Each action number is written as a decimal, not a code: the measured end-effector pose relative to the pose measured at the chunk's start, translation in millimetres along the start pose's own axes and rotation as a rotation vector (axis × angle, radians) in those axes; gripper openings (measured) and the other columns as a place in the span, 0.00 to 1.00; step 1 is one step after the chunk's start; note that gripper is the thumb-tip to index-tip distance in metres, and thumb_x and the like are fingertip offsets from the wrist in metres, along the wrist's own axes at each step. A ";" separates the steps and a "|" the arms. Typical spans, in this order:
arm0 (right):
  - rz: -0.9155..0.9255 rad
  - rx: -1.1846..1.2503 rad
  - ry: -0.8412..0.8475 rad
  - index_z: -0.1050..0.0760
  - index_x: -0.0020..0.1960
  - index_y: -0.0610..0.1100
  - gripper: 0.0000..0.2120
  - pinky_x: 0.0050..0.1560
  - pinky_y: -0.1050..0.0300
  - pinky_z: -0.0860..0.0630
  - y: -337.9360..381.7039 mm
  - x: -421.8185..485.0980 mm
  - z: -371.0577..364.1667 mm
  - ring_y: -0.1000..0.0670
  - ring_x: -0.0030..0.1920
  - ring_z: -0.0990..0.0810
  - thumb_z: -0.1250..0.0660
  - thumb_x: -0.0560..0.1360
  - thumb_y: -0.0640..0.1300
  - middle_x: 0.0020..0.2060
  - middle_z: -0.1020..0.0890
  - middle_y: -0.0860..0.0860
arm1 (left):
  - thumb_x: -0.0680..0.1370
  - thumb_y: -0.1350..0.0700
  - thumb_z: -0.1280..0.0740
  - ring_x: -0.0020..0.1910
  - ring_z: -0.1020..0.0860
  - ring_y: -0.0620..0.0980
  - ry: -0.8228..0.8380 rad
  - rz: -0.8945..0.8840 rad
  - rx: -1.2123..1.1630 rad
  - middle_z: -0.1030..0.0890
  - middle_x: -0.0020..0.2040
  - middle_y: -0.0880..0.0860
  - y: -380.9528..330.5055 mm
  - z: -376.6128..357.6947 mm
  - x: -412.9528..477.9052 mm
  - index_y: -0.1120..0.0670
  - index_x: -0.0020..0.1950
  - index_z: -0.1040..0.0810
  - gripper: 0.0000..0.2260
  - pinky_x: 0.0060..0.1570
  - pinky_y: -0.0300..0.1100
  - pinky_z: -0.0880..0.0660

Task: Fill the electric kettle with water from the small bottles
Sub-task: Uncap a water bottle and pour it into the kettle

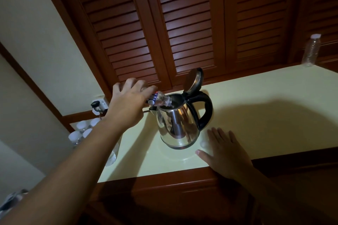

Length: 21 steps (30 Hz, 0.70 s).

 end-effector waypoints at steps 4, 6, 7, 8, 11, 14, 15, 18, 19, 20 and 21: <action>0.005 -0.007 -0.004 0.49 0.81 0.44 0.44 0.80 0.40 0.53 -0.1 -1.2 1.6 0.44 0.81 0.49 0.59 0.76 0.74 0.81 0.43 0.45 | 0.71 0.63 0.24 0.77 0.35 0.64 -0.020 -0.019 0.042 0.28 0.76 0.56 -0.1 -1.0 1.7 0.44 0.78 0.31 0.38 0.68 0.70 0.34; 0.009 -0.008 0.002 0.49 0.81 0.45 0.45 0.80 0.40 0.54 0.0 -1.6 2.2 0.44 0.81 0.49 0.59 0.76 0.74 0.81 0.44 0.45 | 0.70 0.63 0.25 0.78 0.37 0.64 -0.019 -0.011 0.049 0.29 0.77 0.57 0.2 0.0 2.5 0.45 0.78 0.31 0.39 0.70 0.72 0.36; 0.010 -0.009 0.001 0.48 0.81 0.45 0.45 0.80 0.40 0.54 -0.1 -1.5 2.6 0.44 0.81 0.49 0.60 0.76 0.74 0.81 0.44 0.45 | 0.71 0.63 0.25 0.79 0.38 0.64 -0.013 -0.010 0.055 0.30 0.78 0.57 -0.3 -0.1 3.1 0.45 0.79 0.32 0.39 0.71 0.72 0.37; 0.011 -0.012 0.000 0.48 0.81 0.45 0.45 0.80 0.40 0.54 0.1 -1.7 2.8 0.44 0.81 0.49 0.60 0.76 0.74 0.81 0.44 0.44 | 0.71 0.62 0.25 0.80 0.39 0.63 -0.009 -0.012 0.062 0.31 0.79 0.57 -1.3 -0.4 3.8 0.44 0.79 0.33 0.38 0.72 0.73 0.38; 0.013 -0.016 0.009 0.48 0.81 0.46 0.44 0.80 0.40 0.55 0.2 -1.7 0.4 0.43 0.81 0.50 0.60 0.76 0.74 0.81 0.45 0.44 | 0.70 0.61 0.23 0.81 0.39 0.64 -0.018 -0.026 0.087 0.30 0.79 0.57 -3.6 -0.6 6.3 0.45 0.78 0.32 0.39 0.72 0.76 0.40; 0.009 -0.010 0.015 0.49 0.81 0.46 0.43 0.80 0.39 0.56 -0.4 -0.4 -1.5 0.43 0.82 0.51 0.60 0.76 0.74 0.82 0.46 0.44 | 0.68 0.63 0.22 0.81 0.40 0.65 -0.035 -0.037 0.115 0.30 0.78 0.58 -3.9 2.5 9.4 0.45 0.78 0.30 0.40 0.73 0.79 0.44; 0.006 -0.004 0.015 0.50 0.81 0.46 0.43 0.80 0.39 0.56 -0.6 -0.3 -1.7 0.43 0.82 0.51 0.60 0.76 0.74 0.82 0.47 0.44 | 0.69 0.64 0.22 0.82 0.41 0.65 -0.042 -0.046 0.123 0.30 0.78 0.57 -4.3 3.7 10.6 0.45 0.78 0.31 0.40 0.73 0.79 0.45; -0.004 0.028 0.006 0.49 0.81 0.46 0.42 0.80 0.41 0.56 -1.3 -1.0 -0.3 0.44 0.82 0.51 0.59 0.77 0.73 0.82 0.46 0.45 | 0.69 0.65 0.23 0.83 0.44 0.66 -0.047 -0.075 0.158 0.30 0.79 0.57 -6.8 5.2 12.9 0.45 0.79 0.31 0.40 0.73 0.81 0.47; -0.006 0.043 0.000 0.48 0.81 0.46 0.40 0.80 0.42 0.56 -1.7 -1.2 0.6 0.44 0.82 0.50 0.58 0.78 0.71 0.82 0.46 0.45 | 0.69 0.65 0.24 0.83 0.44 0.66 -0.041 -0.086 0.170 0.30 0.79 0.57 -8.1 4.8 13.2 0.45 0.79 0.31 0.40 0.72 0.82 0.47; -0.005 0.056 -0.010 0.46 0.80 0.47 0.38 0.80 0.42 0.56 -1.9 -1.4 1.9 0.45 0.81 0.49 0.56 0.79 0.70 0.81 0.44 0.45 | 0.69 0.65 0.24 0.83 0.45 0.66 -0.037 -0.098 0.180 0.30 0.79 0.58 -9.2 4.4 13.4 0.45 0.79 0.31 0.40 0.71 0.82 0.47; -0.001 0.068 -0.021 0.44 0.79 0.48 0.36 0.80 0.42 0.55 -2.1 -1.6 2.9 0.45 0.81 0.48 0.55 0.80 0.69 0.81 0.43 0.45 | 0.70 0.65 0.24 0.83 0.45 0.67 -0.036 -0.109 0.186 0.30 0.79 0.58 -10.4 4.4 13.3 0.46 0.79 0.31 0.39 0.71 0.83 0.47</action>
Point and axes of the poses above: each hand's wrist, its own x-axis towards the middle knuckle, its own z-axis out of the back of the hand, y = z × x, the point moved 6 cm from there along x, towards the middle knuckle
